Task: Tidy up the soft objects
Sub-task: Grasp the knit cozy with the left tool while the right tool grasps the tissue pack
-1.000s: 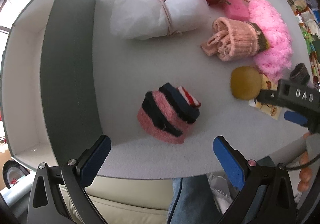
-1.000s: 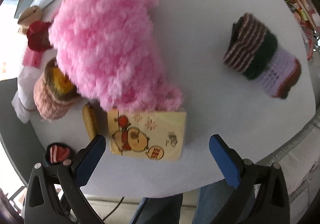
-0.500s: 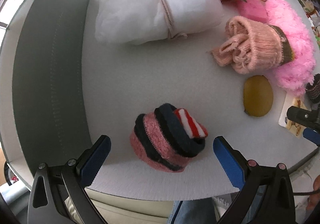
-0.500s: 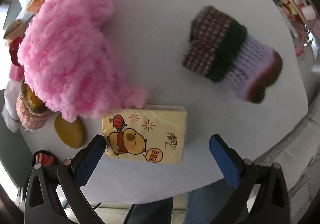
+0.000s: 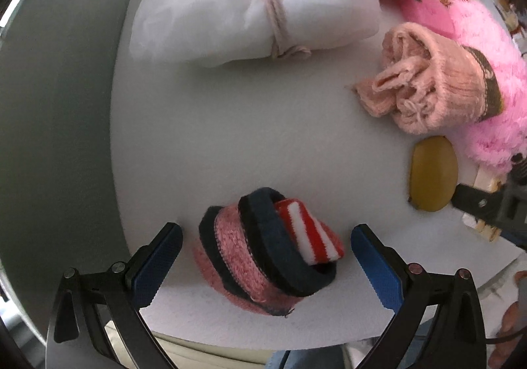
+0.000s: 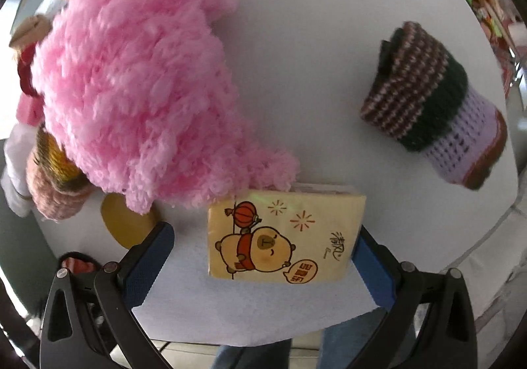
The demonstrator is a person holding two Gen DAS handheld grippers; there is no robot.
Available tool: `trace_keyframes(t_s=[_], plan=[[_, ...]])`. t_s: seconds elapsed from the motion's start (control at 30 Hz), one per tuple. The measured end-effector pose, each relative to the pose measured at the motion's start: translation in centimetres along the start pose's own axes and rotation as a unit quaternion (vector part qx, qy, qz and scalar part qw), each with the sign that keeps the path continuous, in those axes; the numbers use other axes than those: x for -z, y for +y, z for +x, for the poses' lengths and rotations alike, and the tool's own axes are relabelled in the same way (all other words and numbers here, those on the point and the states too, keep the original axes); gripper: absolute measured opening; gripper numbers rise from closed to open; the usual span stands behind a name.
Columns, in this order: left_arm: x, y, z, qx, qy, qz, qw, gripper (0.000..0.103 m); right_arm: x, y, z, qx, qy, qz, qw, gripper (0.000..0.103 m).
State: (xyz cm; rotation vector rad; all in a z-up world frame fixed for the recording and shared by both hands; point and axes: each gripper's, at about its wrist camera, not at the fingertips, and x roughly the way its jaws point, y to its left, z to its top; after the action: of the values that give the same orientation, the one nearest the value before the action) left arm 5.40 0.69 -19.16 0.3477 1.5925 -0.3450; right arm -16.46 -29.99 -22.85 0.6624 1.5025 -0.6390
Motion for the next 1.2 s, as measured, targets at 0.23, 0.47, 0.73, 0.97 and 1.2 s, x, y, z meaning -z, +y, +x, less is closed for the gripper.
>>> trace_keyframes(t_s=[0.23,0.47,0.73,0.97,1.2], plan=[[-0.6,0.1,0.0,-0.001,-0.003,0.002,1.0000,0.103,-1.0,1.5,0.5,0.014,0.001,-0.003,1.000,0.103],[1.5,0.6,-0.5,-0.002,-0.001,-0.002,1.0000,0.103,-1.1,0.3,0.0,0.012,0.012,0.000,1.000,0.103],[1.2,0.7,0.1,0.000,0.018,-0.018,0.9997,0.101,-2.8,-1.3,-1.1,0.012,0.030,-0.014,0.999,0.103],[1.6,0.4,-1.4,0.004,-0.003,0.009,0.9999,0.053,-2.6,-2.4,-2.0,0.015,0.015,-0.032,0.999,0.081],[2.4,0.3,-2.0,0.016,0.007,0.026,0.9995,0.048,-2.2,-4.0,-2.4,-0.016,0.027,-0.040,0.999,0.078]])
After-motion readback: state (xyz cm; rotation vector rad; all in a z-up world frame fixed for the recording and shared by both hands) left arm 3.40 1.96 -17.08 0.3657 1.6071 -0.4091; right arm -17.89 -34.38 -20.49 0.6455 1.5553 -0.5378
